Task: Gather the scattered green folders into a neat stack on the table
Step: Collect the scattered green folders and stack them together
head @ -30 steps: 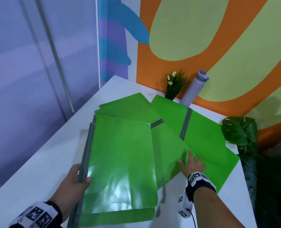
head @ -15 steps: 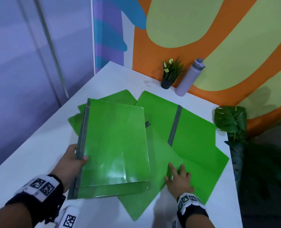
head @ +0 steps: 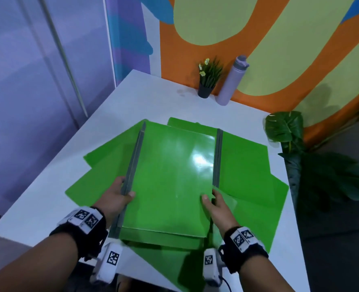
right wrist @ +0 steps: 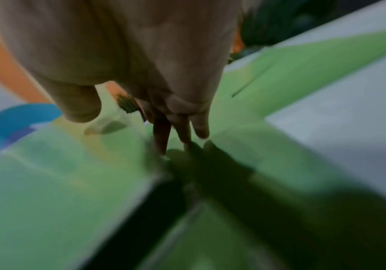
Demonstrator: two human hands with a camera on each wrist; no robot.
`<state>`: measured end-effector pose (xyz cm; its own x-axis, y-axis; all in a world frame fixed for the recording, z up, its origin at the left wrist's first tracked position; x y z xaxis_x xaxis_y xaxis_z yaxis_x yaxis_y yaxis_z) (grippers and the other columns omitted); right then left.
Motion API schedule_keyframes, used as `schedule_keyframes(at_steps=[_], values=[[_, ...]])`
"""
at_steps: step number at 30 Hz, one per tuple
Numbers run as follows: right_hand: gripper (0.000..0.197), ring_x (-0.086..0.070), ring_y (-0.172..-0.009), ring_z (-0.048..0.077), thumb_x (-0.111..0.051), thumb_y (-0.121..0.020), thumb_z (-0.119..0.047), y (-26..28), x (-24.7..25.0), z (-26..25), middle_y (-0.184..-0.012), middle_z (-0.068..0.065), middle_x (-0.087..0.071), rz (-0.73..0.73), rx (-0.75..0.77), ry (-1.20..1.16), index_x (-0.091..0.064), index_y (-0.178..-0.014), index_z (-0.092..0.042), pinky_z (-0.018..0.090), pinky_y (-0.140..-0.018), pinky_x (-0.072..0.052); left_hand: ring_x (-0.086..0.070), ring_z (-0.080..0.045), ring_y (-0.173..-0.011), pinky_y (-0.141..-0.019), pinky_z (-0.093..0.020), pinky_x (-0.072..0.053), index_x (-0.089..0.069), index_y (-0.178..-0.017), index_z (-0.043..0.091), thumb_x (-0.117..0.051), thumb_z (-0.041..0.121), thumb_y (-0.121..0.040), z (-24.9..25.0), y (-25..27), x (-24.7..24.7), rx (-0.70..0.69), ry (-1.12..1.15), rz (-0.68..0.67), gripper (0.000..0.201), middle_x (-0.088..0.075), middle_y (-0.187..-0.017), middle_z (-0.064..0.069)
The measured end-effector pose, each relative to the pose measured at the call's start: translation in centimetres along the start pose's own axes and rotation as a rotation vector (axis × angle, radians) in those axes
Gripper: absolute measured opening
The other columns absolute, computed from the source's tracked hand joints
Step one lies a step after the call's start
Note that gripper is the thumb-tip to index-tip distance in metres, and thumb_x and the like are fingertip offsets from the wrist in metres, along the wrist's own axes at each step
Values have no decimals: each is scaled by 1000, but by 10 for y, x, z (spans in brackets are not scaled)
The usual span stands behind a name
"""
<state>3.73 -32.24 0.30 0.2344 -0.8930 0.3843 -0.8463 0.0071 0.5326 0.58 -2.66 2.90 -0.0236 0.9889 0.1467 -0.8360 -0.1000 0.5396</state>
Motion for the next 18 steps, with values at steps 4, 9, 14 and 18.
schedule_keyframes(at_steps=[4,9,14,18], values=[[63,-33,-138,34,-57,-93,-27,3,9,10,-156,12,-25,146,-103,-317,-24,-147,-26,55,-112,-29,-56,-34,-103,-93,-51,-48,-42,-119,23,-52,22,-94,2,6,-26,-63,-147,-76,27,-55,-111,-12],[53,-38,-134,34,-51,-96,-11,18,40,37,-150,11,-37,314,-94,-326,-32,-145,-13,53,-110,-33,-55,-30,-111,-95,-39,-43,-57,-117,5,-26,54,-95,-9,-10,-42,-195,-571,8,61,-60,-121,-13],[53,-43,-130,34,-50,-96,-9,36,66,71,-150,13,-39,428,-147,-349,-32,-146,-13,49,-110,-33,-49,-26,-117,-94,-48,-49,-52,-117,14,-65,43,-80,-47,-31,-38,-173,-971,150,48,-52,-128,-5],[58,-34,-139,31,-52,-95,-8,44,76,91,-155,12,-30,490,-170,-374,-28,-148,-9,44,-114,-27,-45,-29,-120,-90,-50,-51,-47,-123,14,-66,44,-79,-56,-31,-44,-174,-1149,177,56,-46,-134,-5]])
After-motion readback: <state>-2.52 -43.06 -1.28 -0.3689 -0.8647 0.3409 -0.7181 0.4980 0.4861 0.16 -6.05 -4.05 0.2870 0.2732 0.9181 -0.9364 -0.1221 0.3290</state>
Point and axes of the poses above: each hand's wrist, its own y-axis away from the middle knuckle, its own x-axis out of the back of the hand, z = x × y, the point moved 3 cm from there along -y, towards the middle knuckle
